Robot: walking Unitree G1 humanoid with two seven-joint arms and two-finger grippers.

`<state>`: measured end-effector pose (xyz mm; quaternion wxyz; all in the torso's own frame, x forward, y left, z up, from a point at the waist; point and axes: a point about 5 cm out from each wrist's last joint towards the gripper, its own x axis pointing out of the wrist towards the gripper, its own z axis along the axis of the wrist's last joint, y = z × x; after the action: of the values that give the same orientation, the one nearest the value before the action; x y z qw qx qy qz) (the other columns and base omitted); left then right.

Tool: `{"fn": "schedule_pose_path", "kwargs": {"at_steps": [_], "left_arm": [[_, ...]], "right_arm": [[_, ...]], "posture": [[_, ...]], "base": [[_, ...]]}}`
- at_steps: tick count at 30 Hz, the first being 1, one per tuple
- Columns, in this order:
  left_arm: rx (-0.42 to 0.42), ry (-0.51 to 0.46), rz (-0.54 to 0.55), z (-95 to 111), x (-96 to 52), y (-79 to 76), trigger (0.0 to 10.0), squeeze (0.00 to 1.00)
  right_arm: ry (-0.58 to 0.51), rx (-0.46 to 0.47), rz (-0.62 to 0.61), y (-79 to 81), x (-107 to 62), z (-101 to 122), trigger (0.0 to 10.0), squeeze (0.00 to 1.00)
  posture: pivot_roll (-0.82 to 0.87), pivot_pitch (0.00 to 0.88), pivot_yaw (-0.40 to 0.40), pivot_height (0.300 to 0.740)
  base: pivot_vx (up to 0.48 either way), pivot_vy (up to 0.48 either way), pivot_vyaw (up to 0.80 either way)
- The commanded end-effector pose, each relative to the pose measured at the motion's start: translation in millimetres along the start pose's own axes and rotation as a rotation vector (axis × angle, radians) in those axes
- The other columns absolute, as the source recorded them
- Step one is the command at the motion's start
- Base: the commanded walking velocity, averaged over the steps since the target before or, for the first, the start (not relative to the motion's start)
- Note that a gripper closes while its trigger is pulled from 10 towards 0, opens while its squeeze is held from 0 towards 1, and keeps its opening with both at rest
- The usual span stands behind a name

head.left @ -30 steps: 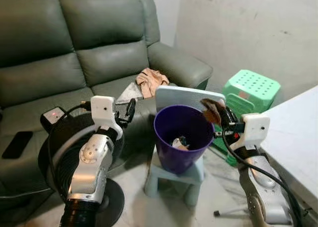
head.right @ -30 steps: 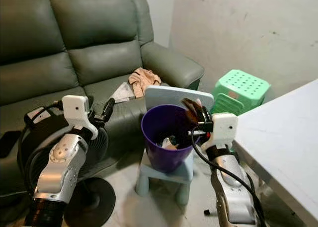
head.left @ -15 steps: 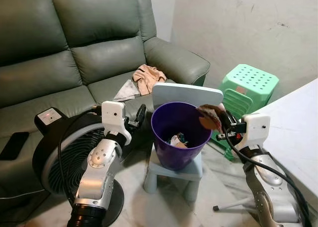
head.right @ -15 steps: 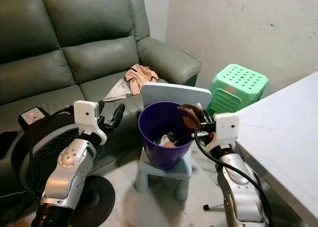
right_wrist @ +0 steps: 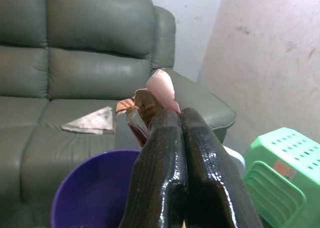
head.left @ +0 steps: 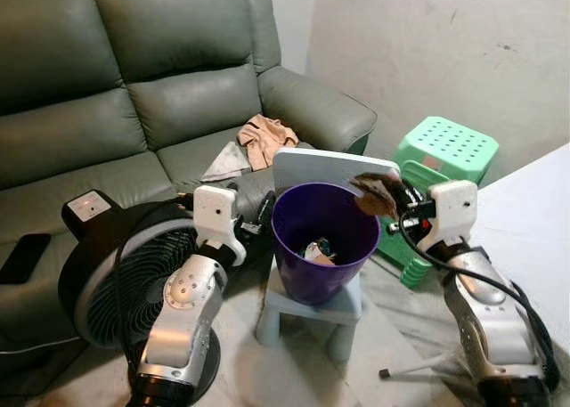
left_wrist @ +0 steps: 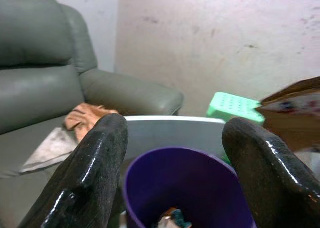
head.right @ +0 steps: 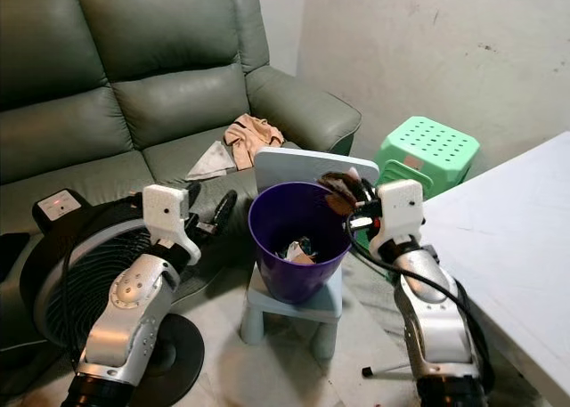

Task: Picking trash to rubbish bin

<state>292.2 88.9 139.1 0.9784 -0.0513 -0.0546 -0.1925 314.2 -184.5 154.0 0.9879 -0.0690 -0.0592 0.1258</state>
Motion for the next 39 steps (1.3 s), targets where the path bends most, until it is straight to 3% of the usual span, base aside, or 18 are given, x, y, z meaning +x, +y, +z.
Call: {"fn": "schedule_pose_path", "kwargs": {"at_steps": [1, 13, 18, 19, 23, 31, 36, 39], "left_arm": [[0.006, -0.025, -0.035, 4, -0.9, -10.5, 10.0, 0.00], [-0.023, -0.052, -0.086, 9, -11.0, -34.1, 10.0, 0.00], [-0.033, -0.053, -0.089, 10, -13.7, -38.6, 10.0, 0.00], [-0.037, -0.059, -0.089, 12, -19.0, -43.1, 10.0, 0.00], [-0.056, -0.056, -0.079, 14, -28.8, -46.8, 10.0, 0.00], [-0.132, -0.031, -0.139, 21, -50.0, -63.9, 10.0, 0.00], [-0.149, 0.005, -0.192, 23, -64.1, -77.9, 10.0, 0.00], [-0.163, 0.017, -0.209, 25, -68.0, -82.3, 10.0, 0.00]], "right_arm": [[-0.010, -0.022, 0.005, -5.7, 5.8, 4, 10.0, 0.00], [0.007, 0.006, 0.098, 4.2, 44.6, 9, 10.0, 0.00], [0.019, 0.013, 0.123, 8.1, 51.4, 9, 10.0, 0.00], [0.032, 0.015, 0.144, 12.9, 58.0, 8, 10.0, 0.00], [0.062, 0.046, 0.164, 21.0, 67.9, 5, 10.0, 0.00], [0.087, 0.072, 0.132, 32.8, 84.9, 5, 10.0, 0.00], [0.077, 0.130, 0.075, 35.7, 96.2, 12, 10.0, 0.00], [0.051, 0.227, 0.000, 32.1, 101.6, 19, 10.0, 0.00]], "posture": [[0.03, 0.043, -0.101, 0.740], [0.06, 0.130, -0.147, 0.740], [0.07, 0.149, -0.158, 0.740], [0.09, 0.197, -0.177, 0.740], [0.11, 0.233, -0.188, 0.740], [0.13, 0.333, -0.191, 0.740], [0.14, 0.353, -0.183, 0.740], [0.15, 0.357, -0.176, 0.740]], "base": [[0.000, 0.000, 0.00], [0.000, 0.000, 0.00], [0.000, 0.000, 0.00], [0.000, 0.000, 0.00], [0.000, 0.000, 0.00], [0.000, 0.000, 0.00], [0.000, 0.000, 0.00], [0.000, 0.000, 0.00]]}}
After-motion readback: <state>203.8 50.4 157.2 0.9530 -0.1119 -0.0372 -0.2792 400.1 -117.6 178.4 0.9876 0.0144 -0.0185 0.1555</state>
